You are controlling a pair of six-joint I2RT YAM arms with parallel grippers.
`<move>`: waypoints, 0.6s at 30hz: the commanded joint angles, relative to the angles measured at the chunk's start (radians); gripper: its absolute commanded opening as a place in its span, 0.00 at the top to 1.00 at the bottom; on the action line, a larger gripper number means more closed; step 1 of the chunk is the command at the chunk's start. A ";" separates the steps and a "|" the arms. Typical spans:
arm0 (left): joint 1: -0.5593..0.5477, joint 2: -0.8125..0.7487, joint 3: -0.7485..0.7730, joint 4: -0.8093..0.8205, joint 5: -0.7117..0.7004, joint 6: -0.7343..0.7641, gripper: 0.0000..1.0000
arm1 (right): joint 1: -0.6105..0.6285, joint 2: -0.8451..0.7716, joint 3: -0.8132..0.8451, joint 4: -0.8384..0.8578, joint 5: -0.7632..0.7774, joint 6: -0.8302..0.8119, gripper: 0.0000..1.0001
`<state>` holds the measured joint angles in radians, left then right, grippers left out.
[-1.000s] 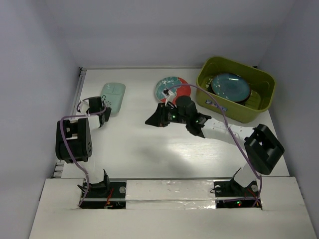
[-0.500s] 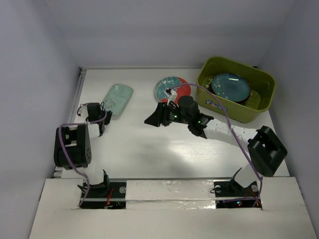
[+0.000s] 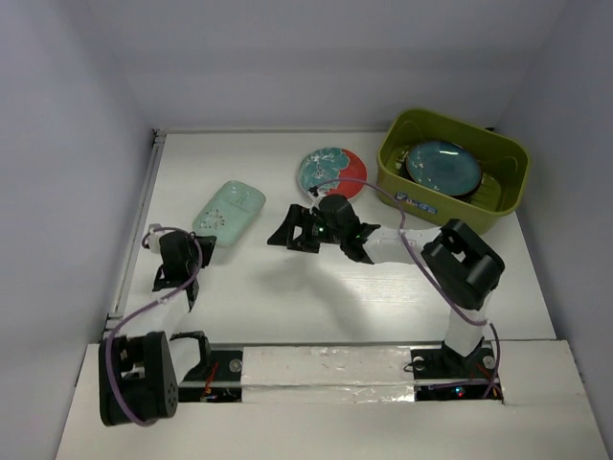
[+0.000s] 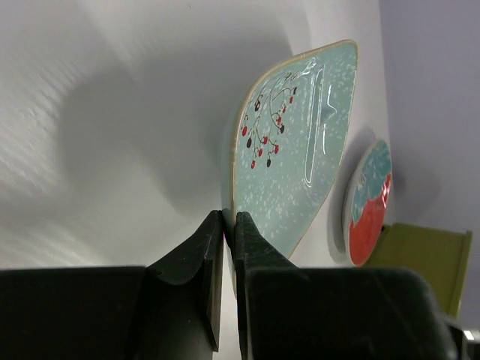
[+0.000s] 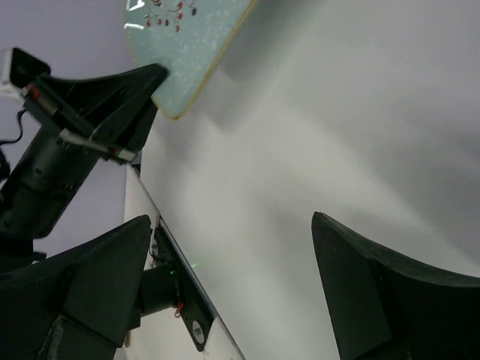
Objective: Place the plates into the plastic bin on the countertop
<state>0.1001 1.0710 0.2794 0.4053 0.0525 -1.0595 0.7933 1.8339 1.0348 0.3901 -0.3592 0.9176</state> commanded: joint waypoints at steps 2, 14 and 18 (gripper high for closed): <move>0.003 -0.190 -0.009 0.145 0.141 -0.028 1.00 | 0.026 0.034 0.111 0.102 0.022 0.070 0.06; -0.080 -0.361 -0.130 0.196 0.372 -0.169 1.00 | 0.026 0.136 0.237 0.066 0.054 0.116 0.12; -0.118 -0.396 -0.146 0.205 0.405 -0.191 1.00 | 0.026 0.069 0.194 0.056 0.156 0.112 0.47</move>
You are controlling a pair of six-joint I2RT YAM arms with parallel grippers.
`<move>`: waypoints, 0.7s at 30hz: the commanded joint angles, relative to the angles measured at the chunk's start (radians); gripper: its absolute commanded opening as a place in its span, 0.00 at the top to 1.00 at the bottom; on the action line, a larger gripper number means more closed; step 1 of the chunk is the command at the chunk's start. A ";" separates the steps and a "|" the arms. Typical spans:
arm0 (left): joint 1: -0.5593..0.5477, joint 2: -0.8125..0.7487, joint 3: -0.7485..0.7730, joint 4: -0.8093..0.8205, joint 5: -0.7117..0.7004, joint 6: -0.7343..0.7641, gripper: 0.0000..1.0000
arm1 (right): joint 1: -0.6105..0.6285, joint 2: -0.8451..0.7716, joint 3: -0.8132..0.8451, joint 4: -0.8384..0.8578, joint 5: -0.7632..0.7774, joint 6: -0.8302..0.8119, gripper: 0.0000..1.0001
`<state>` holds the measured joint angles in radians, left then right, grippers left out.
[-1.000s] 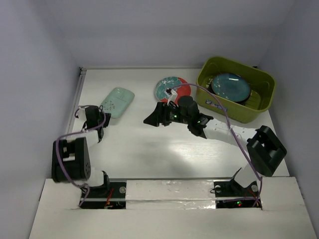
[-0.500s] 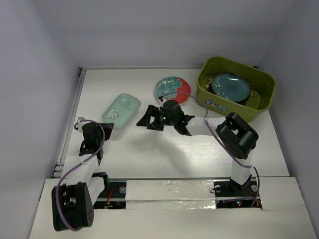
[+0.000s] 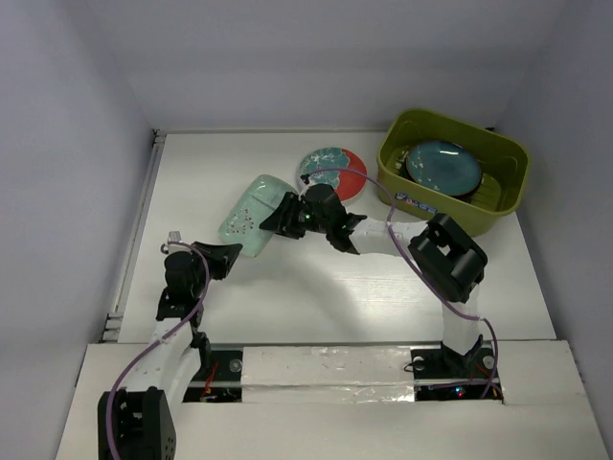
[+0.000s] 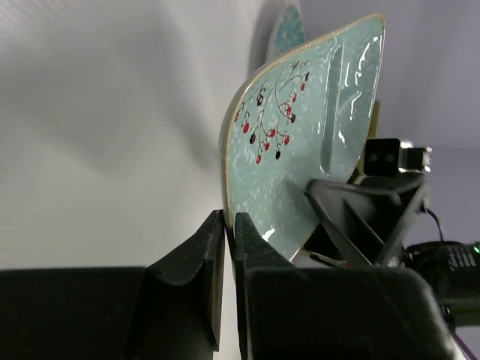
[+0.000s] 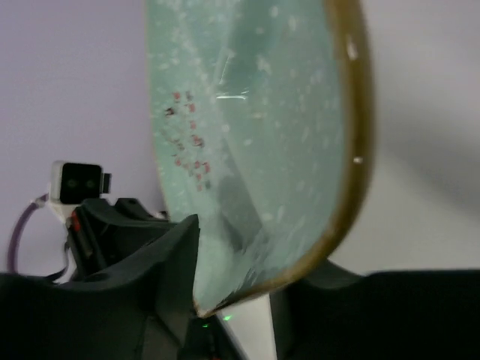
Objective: Place the plates into the plastic bin on the countertop
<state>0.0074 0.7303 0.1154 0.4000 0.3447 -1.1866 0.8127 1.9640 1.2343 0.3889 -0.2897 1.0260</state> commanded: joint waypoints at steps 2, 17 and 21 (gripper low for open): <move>-0.081 -0.071 0.010 0.226 0.106 -0.083 1.00 | 0.006 -0.099 -0.024 0.042 0.138 -0.007 0.68; -0.285 -0.256 0.239 -0.179 0.032 0.296 0.61 | -0.113 -0.466 0.013 -0.300 0.353 -0.245 1.00; -0.333 -0.327 0.401 -0.424 -0.079 0.479 0.52 | -0.308 -0.598 0.007 -0.387 0.256 -0.279 1.00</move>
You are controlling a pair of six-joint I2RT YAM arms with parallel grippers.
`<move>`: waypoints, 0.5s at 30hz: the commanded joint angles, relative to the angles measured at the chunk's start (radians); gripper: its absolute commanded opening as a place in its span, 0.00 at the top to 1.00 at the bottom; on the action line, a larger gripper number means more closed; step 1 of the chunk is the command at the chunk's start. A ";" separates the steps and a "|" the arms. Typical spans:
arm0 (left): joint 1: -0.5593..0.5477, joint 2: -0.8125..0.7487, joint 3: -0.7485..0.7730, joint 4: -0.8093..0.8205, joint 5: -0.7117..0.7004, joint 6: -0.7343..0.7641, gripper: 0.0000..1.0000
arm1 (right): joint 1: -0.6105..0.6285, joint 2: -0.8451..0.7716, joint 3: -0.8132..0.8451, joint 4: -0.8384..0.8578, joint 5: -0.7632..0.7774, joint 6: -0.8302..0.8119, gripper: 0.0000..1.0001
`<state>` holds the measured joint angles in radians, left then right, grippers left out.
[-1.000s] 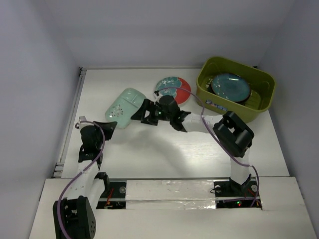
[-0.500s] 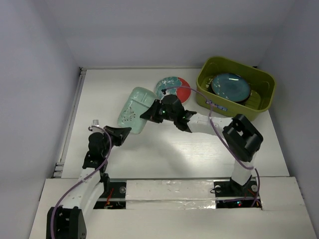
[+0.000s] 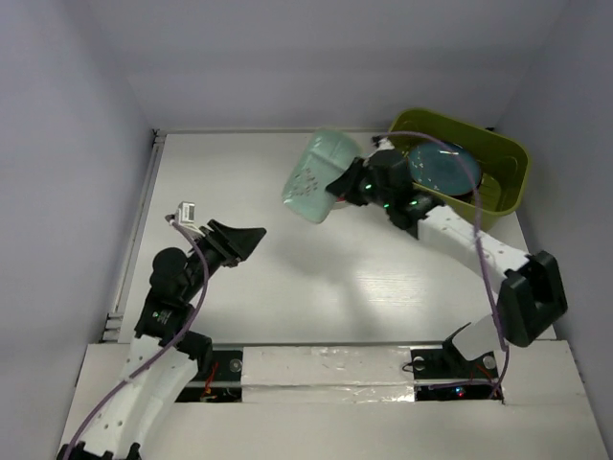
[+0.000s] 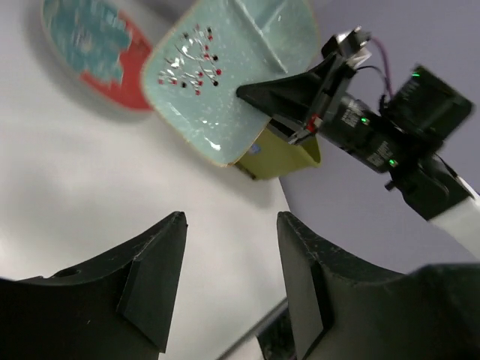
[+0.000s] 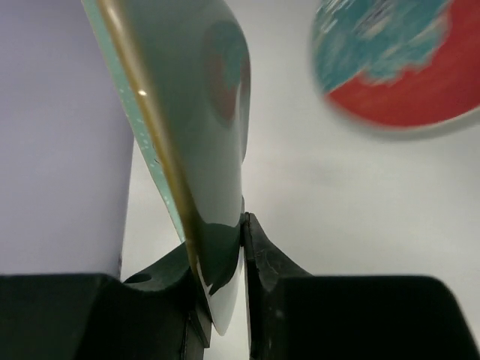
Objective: Place the plates into the plastic bin on the countertop
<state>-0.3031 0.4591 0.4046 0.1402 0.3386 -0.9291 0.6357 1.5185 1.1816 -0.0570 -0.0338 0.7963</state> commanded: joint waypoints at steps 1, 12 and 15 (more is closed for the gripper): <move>-0.040 -0.071 0.132 -0.195 -0.091 0.251 0.51 | -0.175 -0.176 0.058 0.054 -0.038 -0.048 1.00; -0.162 -0.212 0.277 -0.410 -0.286 0.446 0.45 | -0.657 -0.284 0.007 -0.018 0.020 0.105 1.00; -0.177 -0.240 0.255 -0.409 -0.314 0.432 0.42 | -0.721 -0.244 -0.013 0.014 0.008 0.170 1.00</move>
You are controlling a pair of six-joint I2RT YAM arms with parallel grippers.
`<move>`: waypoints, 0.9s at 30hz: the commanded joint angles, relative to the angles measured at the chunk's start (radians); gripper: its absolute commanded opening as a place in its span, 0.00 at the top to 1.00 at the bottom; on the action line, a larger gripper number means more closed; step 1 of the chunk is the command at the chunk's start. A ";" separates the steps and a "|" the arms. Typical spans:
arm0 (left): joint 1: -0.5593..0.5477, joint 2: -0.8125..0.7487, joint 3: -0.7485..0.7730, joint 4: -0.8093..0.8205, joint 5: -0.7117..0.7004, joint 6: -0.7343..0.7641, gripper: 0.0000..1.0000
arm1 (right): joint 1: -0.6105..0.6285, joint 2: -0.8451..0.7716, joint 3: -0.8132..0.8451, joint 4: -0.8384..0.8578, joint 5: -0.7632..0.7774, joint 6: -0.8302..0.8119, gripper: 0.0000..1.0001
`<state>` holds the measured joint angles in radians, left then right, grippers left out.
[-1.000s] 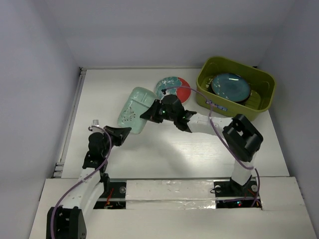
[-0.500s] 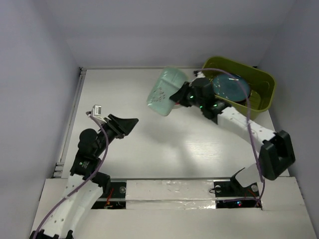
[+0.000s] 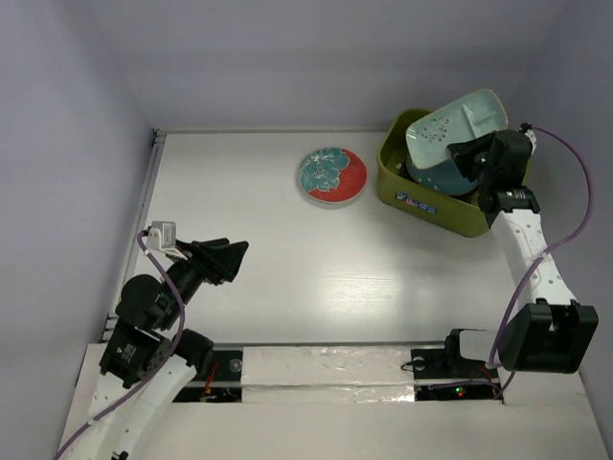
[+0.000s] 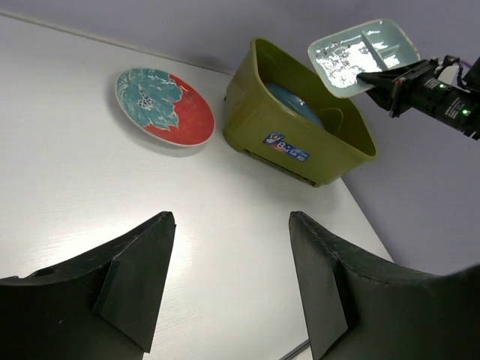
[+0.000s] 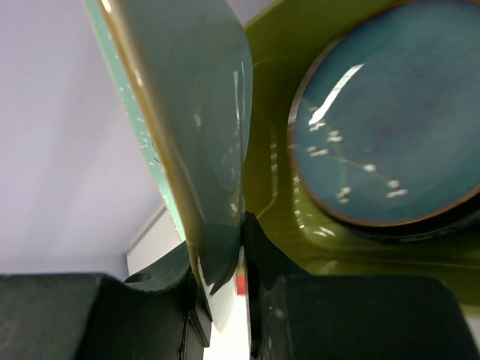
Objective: Place the plates into the plastic bin on the countertop
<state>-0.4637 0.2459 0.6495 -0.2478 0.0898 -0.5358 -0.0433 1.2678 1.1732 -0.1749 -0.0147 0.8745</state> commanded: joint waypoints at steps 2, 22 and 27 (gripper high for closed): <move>-0.036 -0.039 0.007 -0.010 -0.059 0.036 0.40 | -0.085 0.042 -0.018 0.147 -0.048 0.116 1.00; -0.078 -0.086 0.007 -0.028 -0.125 0.020 0.37 | -0.219 0.330 -0.018 0.178 -0.274 0.117 0.96; -0.078 -0.085 0.004 -0.030 -0.140 0.011 0.37 | -0.219 0.351 -0.007 0.117 -0.268 0.077 0.85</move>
<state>-0.5365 0.1669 0.6495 -0.3054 -0.0334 -0.5217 -0.2626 1.6413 1.1027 -0.1341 -0.2504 1.0061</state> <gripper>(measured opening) 0.629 0.220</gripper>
